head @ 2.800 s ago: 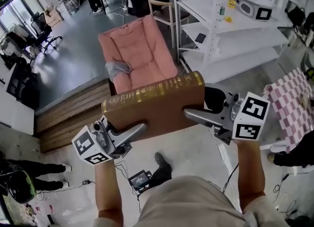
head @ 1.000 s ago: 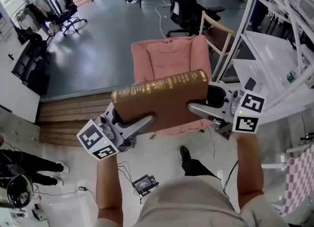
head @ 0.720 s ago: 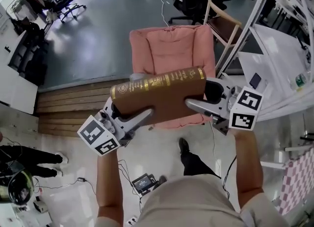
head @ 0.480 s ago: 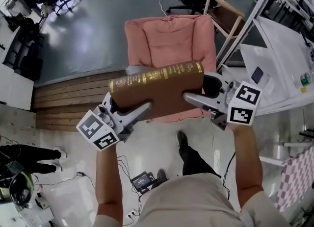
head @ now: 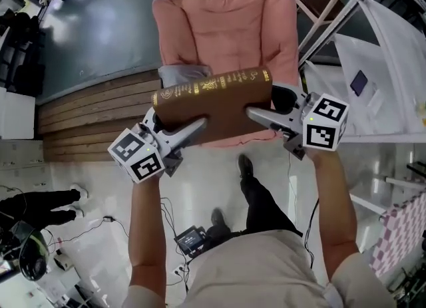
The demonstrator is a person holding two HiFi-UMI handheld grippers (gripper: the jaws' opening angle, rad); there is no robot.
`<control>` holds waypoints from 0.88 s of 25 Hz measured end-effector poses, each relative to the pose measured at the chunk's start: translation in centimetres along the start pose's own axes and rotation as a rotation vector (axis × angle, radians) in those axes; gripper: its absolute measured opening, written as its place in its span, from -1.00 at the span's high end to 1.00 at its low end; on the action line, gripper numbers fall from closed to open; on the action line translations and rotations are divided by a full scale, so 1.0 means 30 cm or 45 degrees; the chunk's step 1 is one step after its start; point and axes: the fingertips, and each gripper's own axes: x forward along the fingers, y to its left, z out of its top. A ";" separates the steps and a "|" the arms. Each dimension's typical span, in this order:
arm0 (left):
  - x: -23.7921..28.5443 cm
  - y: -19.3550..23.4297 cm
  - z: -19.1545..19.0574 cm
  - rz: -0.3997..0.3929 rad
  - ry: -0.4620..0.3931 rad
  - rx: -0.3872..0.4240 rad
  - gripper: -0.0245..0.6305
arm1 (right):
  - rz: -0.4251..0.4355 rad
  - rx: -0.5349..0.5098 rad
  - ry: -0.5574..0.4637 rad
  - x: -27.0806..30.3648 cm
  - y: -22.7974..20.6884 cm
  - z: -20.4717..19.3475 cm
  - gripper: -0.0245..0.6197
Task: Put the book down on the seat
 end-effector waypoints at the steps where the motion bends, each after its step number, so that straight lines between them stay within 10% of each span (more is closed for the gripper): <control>1: 0.016 0.025 -0.039 0.005 0.019 -0.028 -0.12 | -0.004 0.021 0.015 0.012 -0.031 -0.034 0.04; 22: 0.307 0.410 -0.804 0.089 0.295 -0.413 -0.16 | 0.008 0.423 0.167 0.171 -0.583 -0.721 0.03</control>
